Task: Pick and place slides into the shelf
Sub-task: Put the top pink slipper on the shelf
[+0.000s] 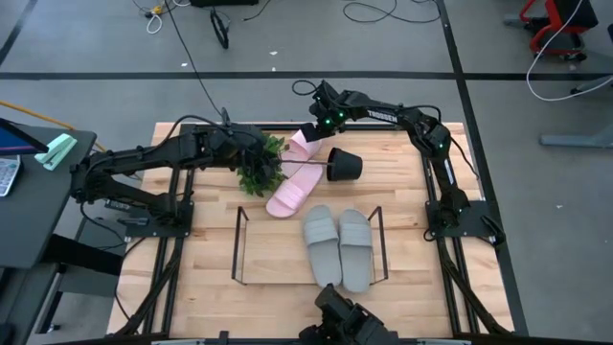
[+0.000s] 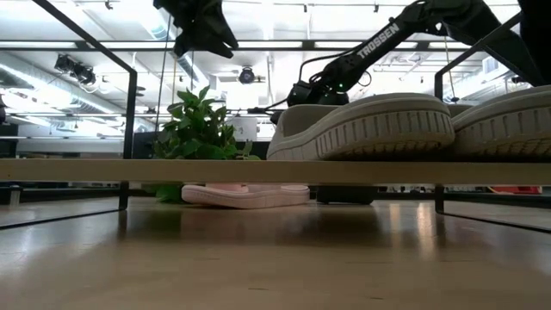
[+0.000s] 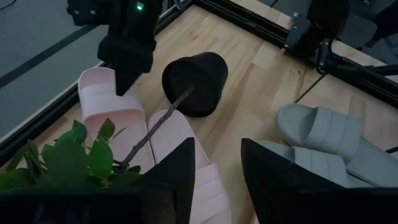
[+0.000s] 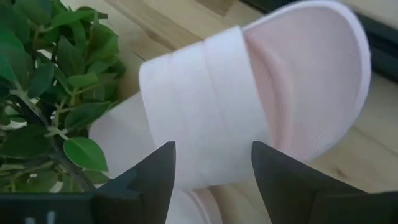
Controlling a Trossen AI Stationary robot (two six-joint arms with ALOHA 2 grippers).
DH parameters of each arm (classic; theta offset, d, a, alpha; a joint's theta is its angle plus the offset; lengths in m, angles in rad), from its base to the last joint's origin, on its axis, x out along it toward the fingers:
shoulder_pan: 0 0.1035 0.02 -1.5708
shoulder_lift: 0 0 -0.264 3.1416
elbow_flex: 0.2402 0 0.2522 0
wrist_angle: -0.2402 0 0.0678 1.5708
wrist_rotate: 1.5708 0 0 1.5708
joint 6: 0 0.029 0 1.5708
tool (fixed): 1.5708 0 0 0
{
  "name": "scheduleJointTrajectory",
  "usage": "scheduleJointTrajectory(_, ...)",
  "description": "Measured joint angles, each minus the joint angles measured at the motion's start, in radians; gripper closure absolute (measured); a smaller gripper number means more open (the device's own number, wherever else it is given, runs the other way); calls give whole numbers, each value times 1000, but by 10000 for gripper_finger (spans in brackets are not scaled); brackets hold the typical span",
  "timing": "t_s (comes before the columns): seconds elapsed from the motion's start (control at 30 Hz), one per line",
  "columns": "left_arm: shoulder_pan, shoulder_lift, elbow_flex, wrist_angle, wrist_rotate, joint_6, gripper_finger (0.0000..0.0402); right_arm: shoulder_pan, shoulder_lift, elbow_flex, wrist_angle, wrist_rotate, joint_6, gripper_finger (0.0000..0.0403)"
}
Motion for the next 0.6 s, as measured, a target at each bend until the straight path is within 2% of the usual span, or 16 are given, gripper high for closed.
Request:
scheduleJointTrajectory(0.13,-1,0,0,-3,1,0,261,-3,0,0,-4,-11,-4,186)
scheduleJointTrajectory(0.3,-1,0,0,-3,0,-1,261,-4,0,0,-4,53,-27,186)
scheduleJointTrajectory(0.6,-1,0,0,-3,0,-2,269,-11,0,0,-1,77,-15,186)
